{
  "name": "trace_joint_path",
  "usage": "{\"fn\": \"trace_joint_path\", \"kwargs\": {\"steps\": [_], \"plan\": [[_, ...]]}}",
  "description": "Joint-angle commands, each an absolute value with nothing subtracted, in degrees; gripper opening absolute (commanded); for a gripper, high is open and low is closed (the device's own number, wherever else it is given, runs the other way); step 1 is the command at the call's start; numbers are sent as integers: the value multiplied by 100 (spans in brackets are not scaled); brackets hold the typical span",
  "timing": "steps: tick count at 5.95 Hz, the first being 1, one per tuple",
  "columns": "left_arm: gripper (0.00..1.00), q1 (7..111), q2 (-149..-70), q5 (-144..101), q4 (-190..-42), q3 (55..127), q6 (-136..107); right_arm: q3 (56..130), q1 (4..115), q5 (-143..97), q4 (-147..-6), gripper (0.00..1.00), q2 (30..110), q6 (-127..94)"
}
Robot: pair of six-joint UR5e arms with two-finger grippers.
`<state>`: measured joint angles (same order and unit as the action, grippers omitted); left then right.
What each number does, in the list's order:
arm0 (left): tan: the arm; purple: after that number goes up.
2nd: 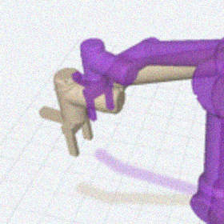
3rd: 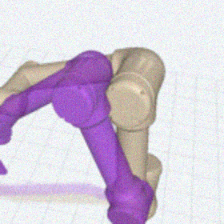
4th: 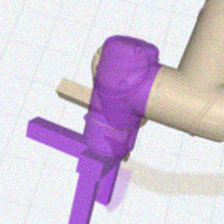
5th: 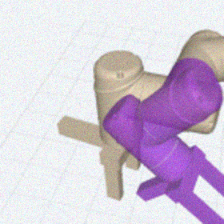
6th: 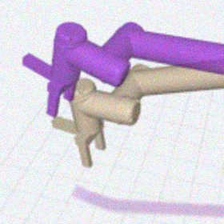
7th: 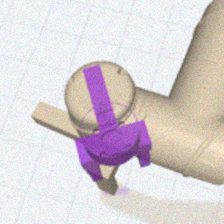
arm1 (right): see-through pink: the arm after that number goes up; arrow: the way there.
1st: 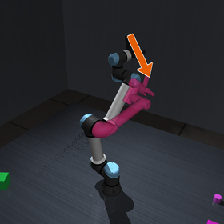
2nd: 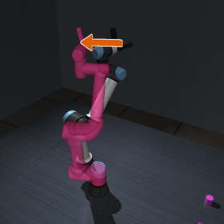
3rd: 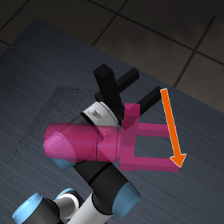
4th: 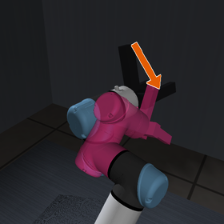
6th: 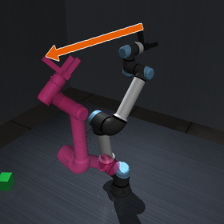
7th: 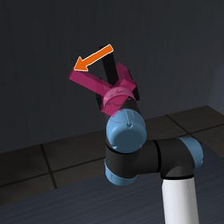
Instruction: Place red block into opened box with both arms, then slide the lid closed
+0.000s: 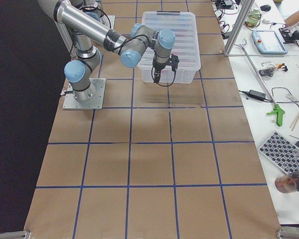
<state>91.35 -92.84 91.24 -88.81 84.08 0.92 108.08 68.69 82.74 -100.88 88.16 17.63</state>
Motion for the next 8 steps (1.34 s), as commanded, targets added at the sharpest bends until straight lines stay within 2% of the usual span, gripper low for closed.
{"fn": "trace_joint_path", "kwargs": {"steps": [1, 3, 5, 7, 8], "plan": [[98, 9149, -9281, 9018, -8886, 8394, 97, 10409, 6890, 8340, -10072, 100, 8903, 1758], [98, 9149, -9273, 9035, -8877, 8428, 114, 9567, 7275, 8376, -9277, 100, 8930, 1410], [98, 9149, -9281, 9061, -8868, 8420, 132, 8425, 8238, 8420, -8283, 100, 8737, 68], [98, 9141, -9290, 9053, -8798, 8437, 132, 8175, 9023, 8672, -8262, 100, 8666, -867], [98, 9141, -9281, 9035, -8798, 8437, 132, 8165, 9061, 8753, -8262, 100, 8649, -800]]}}
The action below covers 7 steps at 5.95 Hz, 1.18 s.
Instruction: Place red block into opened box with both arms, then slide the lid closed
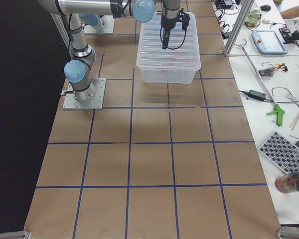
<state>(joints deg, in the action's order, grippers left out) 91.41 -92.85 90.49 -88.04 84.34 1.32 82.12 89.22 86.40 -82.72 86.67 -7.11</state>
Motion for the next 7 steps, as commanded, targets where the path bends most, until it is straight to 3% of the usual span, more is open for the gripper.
{"fn": "trace_joint_path", "kwargs": {"steps": [1, 7], "plan": [[98, 9149, -9299, 9035, -8798, 8429, 132, 8174, 8975, 8763, -8253, 100, 8683, -739], [98, 9176, -9273, 9026, -8798, 8446, 132, 8209, 9000, 8903, -8200, 100, 8728, -773]]}}
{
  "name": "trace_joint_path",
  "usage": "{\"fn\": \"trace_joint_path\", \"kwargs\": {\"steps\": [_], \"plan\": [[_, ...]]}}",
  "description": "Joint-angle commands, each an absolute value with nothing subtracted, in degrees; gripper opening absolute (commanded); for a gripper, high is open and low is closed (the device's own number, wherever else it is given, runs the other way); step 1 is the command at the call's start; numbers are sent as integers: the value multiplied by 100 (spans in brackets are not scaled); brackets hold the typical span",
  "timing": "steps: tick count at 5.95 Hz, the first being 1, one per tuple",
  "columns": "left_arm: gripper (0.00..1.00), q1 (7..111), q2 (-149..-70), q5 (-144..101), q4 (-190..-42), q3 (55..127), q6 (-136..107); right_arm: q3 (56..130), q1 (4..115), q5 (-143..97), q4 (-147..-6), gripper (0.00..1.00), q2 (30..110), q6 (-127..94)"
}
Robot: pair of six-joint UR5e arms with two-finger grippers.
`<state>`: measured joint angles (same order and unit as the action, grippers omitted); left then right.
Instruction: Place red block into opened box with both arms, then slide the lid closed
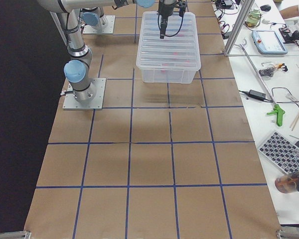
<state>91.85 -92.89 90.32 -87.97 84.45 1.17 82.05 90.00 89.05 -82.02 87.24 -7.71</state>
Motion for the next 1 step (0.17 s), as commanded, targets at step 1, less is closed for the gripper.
{"fn": "trace_joint_path", "kwargs": {"steps": [1], "plan": [[98, 9150, -9307, 9018, -8789, 8420, 114, 8209, 9000, 8912, -8200, 100, 8736, -773]]}}
